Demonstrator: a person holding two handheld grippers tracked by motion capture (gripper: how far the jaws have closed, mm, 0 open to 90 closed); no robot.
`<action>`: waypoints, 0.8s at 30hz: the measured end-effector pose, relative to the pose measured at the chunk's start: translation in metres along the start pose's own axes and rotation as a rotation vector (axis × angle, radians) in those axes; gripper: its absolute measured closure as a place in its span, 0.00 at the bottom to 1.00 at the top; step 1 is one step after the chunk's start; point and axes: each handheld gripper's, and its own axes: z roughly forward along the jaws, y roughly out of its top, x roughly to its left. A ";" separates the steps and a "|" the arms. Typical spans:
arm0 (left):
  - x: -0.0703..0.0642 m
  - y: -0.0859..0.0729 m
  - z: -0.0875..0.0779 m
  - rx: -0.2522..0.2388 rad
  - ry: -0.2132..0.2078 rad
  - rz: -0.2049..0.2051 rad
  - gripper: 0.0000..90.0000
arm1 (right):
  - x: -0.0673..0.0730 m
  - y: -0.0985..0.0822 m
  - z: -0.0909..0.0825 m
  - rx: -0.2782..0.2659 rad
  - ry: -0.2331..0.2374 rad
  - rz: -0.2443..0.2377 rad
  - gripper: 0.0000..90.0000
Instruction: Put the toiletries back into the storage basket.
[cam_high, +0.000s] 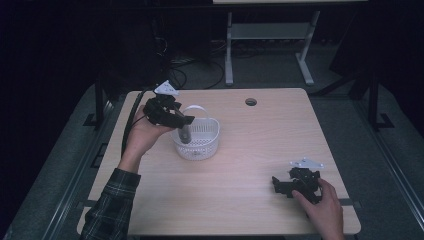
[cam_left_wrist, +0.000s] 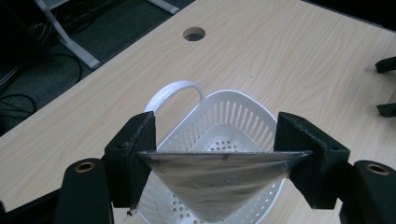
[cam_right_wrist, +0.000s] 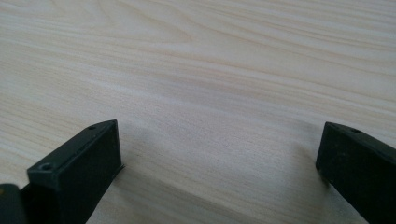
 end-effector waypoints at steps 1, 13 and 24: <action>0.000 -0.001 0.001 0.002 0.002 0.003 0.33 | 0.000 0.000 0.000 0.000 0.000 0.000 0.00; 0.000 -0.010 0.012 0.023 0.005 0.004 0.33 | 0.000 0.000 0.000 0.001 0.000 0.000 0.00; -0.003 -0.020 0.024 0.043 0.010 0.003 0.33 | 0.000 0.000 0.000 0.000 -0.001 -0.001 0.00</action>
